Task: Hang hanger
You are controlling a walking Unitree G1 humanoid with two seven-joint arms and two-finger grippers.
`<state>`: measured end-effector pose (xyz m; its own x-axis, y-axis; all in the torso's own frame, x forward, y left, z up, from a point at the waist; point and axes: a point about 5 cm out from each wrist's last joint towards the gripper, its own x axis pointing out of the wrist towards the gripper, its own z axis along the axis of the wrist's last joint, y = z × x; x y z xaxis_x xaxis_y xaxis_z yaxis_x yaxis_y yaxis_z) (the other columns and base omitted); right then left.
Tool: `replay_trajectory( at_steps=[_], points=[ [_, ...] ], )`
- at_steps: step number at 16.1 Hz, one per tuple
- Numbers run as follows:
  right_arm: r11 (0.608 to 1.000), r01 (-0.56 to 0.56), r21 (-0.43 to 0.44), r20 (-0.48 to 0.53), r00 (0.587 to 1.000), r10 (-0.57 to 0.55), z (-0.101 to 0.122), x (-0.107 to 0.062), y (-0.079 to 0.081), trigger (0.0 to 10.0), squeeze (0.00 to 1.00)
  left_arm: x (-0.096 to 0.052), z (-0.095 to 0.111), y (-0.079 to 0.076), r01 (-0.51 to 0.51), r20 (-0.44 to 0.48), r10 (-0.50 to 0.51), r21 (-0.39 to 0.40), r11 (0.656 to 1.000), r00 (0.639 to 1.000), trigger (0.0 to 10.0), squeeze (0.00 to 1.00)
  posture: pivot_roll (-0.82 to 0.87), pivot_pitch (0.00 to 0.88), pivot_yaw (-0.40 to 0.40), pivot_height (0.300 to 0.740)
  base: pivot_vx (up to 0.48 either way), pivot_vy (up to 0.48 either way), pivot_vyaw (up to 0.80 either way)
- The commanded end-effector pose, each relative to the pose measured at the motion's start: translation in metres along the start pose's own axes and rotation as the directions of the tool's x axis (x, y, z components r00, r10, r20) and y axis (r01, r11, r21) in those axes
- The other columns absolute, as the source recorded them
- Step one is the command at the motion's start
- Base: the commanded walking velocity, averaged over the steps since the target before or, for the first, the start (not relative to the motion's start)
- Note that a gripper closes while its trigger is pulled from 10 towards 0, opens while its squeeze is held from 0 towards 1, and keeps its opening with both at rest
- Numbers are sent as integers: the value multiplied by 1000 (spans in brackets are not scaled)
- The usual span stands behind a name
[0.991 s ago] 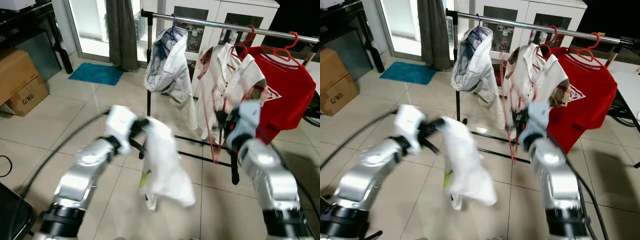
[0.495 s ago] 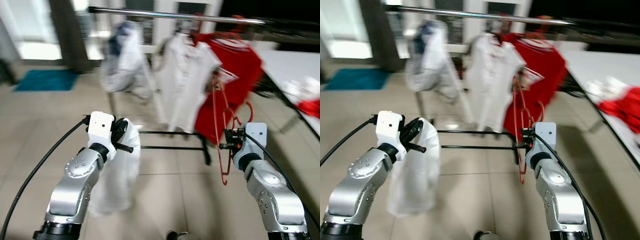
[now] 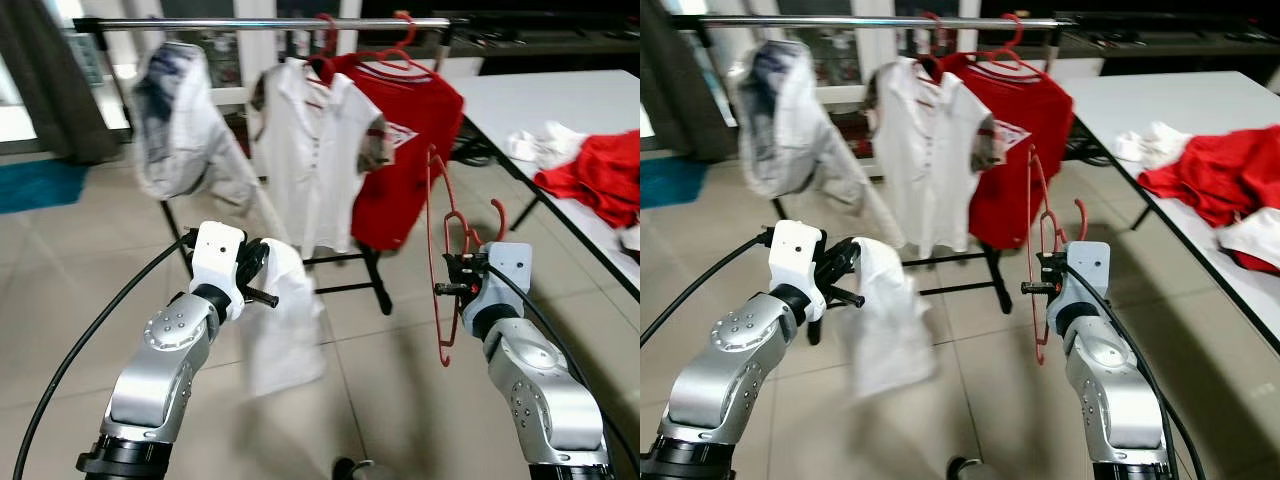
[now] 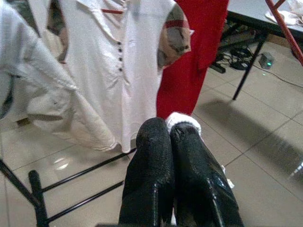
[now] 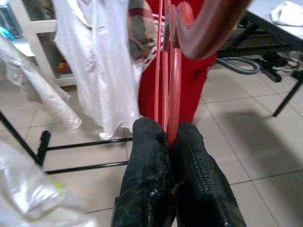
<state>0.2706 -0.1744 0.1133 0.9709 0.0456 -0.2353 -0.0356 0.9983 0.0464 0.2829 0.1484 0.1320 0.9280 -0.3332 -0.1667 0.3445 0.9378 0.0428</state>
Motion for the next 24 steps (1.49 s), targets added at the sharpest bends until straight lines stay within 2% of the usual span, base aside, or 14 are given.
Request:
replay_trajectory(
  at_steps=[1, 5, 8, 11, 13, 15, 17, 22, 24],
  points=[
    [1000, 2, -8, 27, 1000, -2, 6, 2, 0, 10000, 0, -1, 8, -1, -6, 26, 6, 14, 1000, 1000, 10000, 0, -71, 0, -31, 740, 0, 0, -800],
    [1000, 22, -5, 40, 999, -21, 8, 5, 1, 10000, 0, -1, 8, 3, -28, 14, 28, 1, 1000, 1000, 10000, 0, -77, 0, -34, 740, 0, 0, -800],
    [997, 83, 10, 11, 997, -83, 3, 3, -11, 10000, 0, -2, 5, 1, -28, 9, 28, 2, 1000, 1000, 10000, 0, -85, 0, -35, 740, 0, 0, -800],
    [994, 103, -34, 3, 995, -103, 1, 1, -14, 10000, 0, -1, 5, -3, -22, 6, 22, 3, 1000, 1000, 10000, 0, -92, 0, -35, 740, 0, 0, -800],
    [994, 109, -6, 16, 994, -108, 3, 0, -14, 10000, 0, 0, 5, -4, -19, 6, 19, 3, 1000, 1000, 10000, 0, -97, 0, -37, 740, 0, 0, -800],
    [985, 168, -34, 50, 985, -166, 4, 0, -18, 10000, 0, 2, 4, -7, -16, 7, 15, 6, 1000, 1000, 10000, 0, -96, 0, -44, 740, 0, 0, -800],
    [996, 90, -2, 21, 996, -90, 3, 0, -12, 10000, 0, 2, 5, -8, -13, 9, 13, 9, 1000, 1000, 10000, 0, -97, 0, -45, 740, 0, 0, -800],
    [994, 108, -11, 29, 994, -107, 3, -1, -11, 10000, 0, 3, 5, -10, -6, 14, 6, 10, 1000, 1000, 10000, 0, -99, 0, -47, 740, 0, 0, -800],
    [994, 103, 37, 40, 994, -105, 5, -2, -10, 10000, 0, 3, 6, -10, -5, 19, 5, -2, 1000, 1000, 10000, 0, -102, 0, -41, 740, 0, 0, -800]
  ],
)
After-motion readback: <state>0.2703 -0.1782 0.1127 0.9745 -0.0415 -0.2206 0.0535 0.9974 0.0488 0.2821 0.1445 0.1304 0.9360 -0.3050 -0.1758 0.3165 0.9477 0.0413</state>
